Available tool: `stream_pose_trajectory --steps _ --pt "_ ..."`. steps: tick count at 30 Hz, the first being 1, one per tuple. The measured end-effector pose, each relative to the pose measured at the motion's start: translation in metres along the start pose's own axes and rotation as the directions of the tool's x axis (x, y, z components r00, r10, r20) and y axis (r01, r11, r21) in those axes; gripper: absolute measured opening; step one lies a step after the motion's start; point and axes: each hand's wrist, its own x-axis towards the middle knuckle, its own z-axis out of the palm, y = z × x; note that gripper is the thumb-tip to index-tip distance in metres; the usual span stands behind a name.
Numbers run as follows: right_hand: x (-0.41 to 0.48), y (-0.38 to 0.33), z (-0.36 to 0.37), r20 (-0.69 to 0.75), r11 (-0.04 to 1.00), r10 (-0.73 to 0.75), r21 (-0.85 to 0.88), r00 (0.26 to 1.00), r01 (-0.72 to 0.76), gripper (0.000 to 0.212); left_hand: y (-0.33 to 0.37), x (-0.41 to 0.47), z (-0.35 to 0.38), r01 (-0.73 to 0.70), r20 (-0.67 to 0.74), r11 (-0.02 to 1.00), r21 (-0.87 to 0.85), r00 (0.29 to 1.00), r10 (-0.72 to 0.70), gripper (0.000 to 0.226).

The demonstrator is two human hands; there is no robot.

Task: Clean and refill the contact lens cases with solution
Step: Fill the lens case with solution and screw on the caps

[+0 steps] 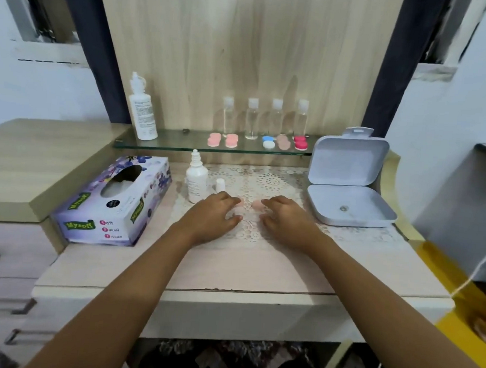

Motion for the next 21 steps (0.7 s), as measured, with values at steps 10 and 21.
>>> stream_pose_trajectory --steps 10,21 --pt "0.006 0.006 0.023 -0.104 0.998 0.047 0.041 0.993 -0.043 0.049 -0.012 0.006 0.015 -0.052 -0.075 0.999 0.004 0.996 0.052 0.037" --pt "0.009 0.014 0.029 -0.139 0.999 0.003 0.052 0.990 0.004 0.032 -0.004 -0.001 -0.004 -0.003 -0.642 0.954 -0.300 0.741 -0.200 0.028"
